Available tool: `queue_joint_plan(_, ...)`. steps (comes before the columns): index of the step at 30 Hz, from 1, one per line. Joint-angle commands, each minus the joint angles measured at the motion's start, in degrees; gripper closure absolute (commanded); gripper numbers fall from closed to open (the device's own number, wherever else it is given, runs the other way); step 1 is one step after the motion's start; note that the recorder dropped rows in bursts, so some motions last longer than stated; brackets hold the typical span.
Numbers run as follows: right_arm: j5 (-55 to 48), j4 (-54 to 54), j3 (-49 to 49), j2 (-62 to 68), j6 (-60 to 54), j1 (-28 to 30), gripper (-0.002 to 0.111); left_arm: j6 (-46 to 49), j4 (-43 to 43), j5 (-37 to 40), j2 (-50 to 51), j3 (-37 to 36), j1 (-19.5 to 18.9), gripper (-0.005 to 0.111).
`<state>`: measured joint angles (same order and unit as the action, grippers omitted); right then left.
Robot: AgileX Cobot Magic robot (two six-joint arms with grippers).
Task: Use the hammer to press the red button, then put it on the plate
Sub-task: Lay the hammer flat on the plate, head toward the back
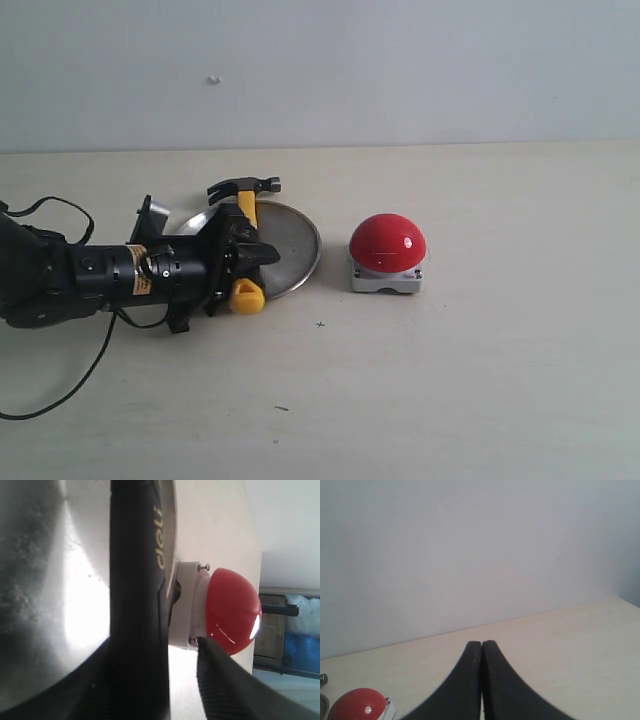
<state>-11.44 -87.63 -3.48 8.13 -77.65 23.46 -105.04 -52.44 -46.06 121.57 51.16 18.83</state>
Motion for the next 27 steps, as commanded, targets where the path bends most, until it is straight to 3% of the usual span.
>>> queue_joint_plan(1, 0.02, 0.12, 0.22, -0.2, -0.23, 0.31, 0.108, -0.33, -1.34, -4.17, -0.36, -1.39, -2.6, 0.06)
queue_joint_plan(6, 0.02, 0.12, 0.22, -0.2, -0.23, 0.31, 0.108, -0.05, -2.54, -5.57, -0.82, -3.47, -5.06, 0.06)
queue_joint_plan(18, 0.02, 0.12, 0.22, -0.2, -0.23, 0.31, 0.108, 0.04, -2.78, -10.46, -0.82, -4.02, -5.2, 0.06)
queue_joint_plan(27, 0.02, 0.12, 0.22, -0.2, -0.23, 0.31, 0.108, -0.19, -8.04, -10.46, -0.82, -4.02, -7.87, 0.06)
